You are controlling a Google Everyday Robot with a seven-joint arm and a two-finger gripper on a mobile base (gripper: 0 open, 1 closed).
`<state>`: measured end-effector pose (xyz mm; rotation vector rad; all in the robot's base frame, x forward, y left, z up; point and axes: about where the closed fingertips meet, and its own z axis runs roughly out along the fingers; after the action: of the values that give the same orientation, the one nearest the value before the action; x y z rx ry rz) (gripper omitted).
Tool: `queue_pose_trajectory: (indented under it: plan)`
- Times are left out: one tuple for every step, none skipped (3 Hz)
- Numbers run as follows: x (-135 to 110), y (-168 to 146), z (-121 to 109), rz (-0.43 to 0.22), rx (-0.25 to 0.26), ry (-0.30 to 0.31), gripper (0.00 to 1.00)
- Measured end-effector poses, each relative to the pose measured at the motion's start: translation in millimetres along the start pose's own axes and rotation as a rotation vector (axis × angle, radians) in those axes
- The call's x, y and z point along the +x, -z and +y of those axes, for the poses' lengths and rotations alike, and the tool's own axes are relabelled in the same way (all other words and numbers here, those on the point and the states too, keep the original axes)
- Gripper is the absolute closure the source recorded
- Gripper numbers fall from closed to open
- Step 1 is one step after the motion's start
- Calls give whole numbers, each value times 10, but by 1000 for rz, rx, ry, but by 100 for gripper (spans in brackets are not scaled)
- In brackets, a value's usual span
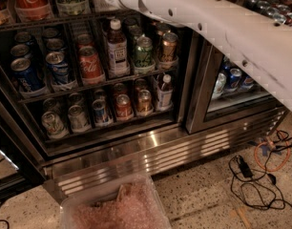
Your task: Pick water bottle from top shelf of fridge
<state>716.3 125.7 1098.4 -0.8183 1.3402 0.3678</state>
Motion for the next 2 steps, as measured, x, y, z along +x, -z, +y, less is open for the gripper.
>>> queue_pose_trajectory:
  plan:
    - [-112, 32, -3, -20, -5, 18, 100]
    - [-166, 128, 28, -21, -8, 23, 100]
